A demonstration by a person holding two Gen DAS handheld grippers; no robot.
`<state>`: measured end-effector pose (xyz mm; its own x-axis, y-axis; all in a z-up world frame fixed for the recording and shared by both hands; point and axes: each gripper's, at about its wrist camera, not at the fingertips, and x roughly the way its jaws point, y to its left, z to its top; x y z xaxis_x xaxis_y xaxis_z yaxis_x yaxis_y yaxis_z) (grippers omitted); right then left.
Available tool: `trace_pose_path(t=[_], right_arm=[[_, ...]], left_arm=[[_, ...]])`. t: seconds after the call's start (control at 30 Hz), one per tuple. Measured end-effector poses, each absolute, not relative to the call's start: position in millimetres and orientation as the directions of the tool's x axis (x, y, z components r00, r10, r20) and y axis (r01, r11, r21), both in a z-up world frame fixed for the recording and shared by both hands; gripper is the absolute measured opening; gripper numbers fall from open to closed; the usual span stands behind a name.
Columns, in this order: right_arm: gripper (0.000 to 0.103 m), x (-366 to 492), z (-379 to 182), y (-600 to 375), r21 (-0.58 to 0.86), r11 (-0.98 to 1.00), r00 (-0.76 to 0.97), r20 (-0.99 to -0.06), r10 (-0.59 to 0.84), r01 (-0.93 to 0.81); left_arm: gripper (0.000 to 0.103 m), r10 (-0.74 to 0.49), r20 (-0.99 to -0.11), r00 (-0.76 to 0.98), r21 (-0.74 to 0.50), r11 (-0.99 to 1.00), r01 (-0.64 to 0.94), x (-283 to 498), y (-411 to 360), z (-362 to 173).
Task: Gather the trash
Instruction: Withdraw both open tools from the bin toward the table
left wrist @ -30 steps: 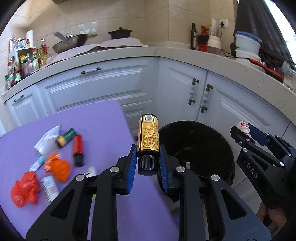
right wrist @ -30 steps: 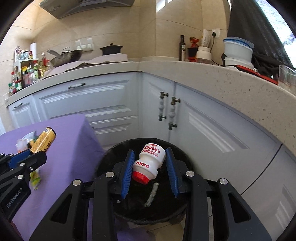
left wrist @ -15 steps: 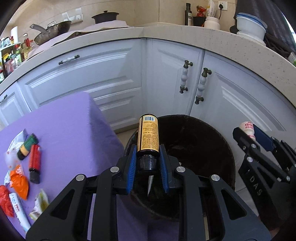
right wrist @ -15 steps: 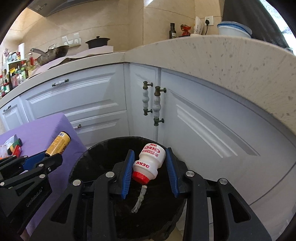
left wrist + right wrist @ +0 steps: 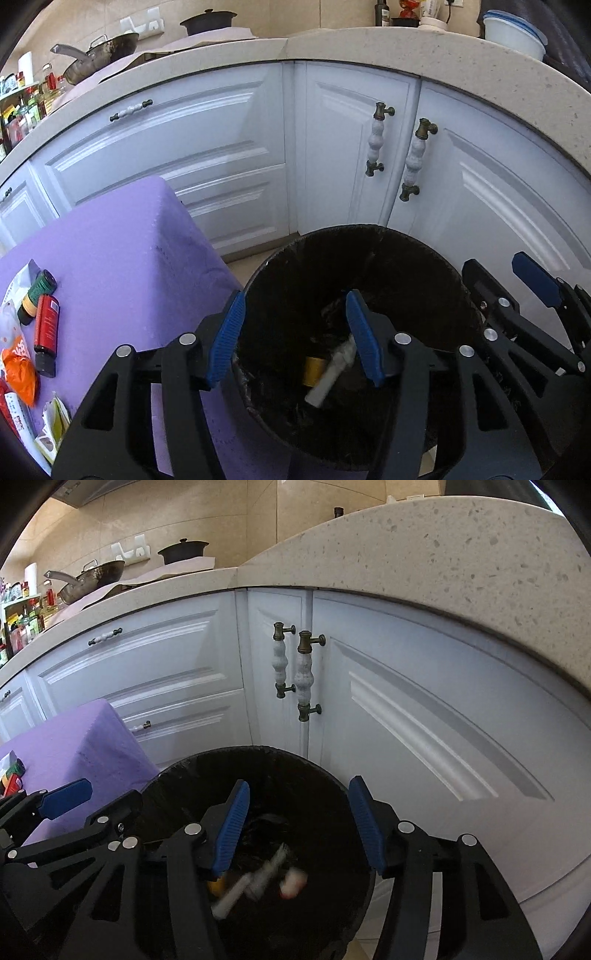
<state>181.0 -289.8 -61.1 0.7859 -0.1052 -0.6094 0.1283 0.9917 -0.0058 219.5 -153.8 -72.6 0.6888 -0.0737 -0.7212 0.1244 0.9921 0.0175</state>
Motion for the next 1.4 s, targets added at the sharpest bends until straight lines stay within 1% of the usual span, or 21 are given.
trace_pose_path(t=[0.07,0.63,0.7,0.77,0.8,1.0,1.1,1.4], right_arm=[[0.056,179.3,-59.8,-290.7,-0.007,0.991,0.788,-0.605,-0.112,0.135],[0.056,163.0,-43.4,-288.3,-0.007,0.988,0.806,-0.577,-0.133,0.157],[0.056,160.7,-40.0,-286.7,-0.006,0.988,0.81,-0.572,-0.131,0.156],[0.058,158.0,-36.5,-284.4,-0.004,0.988,0.814,-0.565,-0.13,0.155],[0.058,157.0,-35.0,-283.1,-0.004,0.988,0.816,-0.563,-0.129,0.154],[0.058,148.6,-26.1,-268.6,0.004,0.992,0.827,-0.552,-0.105,0.129],[0.058,143.8,-24.0,-257.1,0.009,0.994,0.83,-0.551,-0.085,0.108],[0.059,127.0,-22.8,-204.7,0.045,0.999,0.823,-0.566,0.034,-0.01]], left_arm=[[0.061,-0.077,-0.72,0.69,0.012,0.992,0.124,218.7,-152.6,-71.1],[0.062,-0.08,-0.66,0.747,0.029,0.991,0.132,196.6,-147.3,-39.1],[0.063,-0.081,-0.65,0.756,0.029,0.991,0.131,192.4,-144.7,-33.4],[0.068,-0.085,-0.643,0.761,0.023,0.991,0.13,187.9,-140.9,-28.4],[0.068,-0.087,-0.639,0.764,0.018,0.992,0.128,185.3,-138.1,-25.9],[0.07,-0.069,-0.629,0.774,0.019,0.994,0.105,166.1,-113.5,-15.2],[0.074,-0.051,-0.626,0.778,0.016,0.997,0.078,153.1,-91.8,-10.2],[0.076,0.063,-0.63,0.774,0.028,0.998,-0.059,106.9,-11.8,-4.3]])
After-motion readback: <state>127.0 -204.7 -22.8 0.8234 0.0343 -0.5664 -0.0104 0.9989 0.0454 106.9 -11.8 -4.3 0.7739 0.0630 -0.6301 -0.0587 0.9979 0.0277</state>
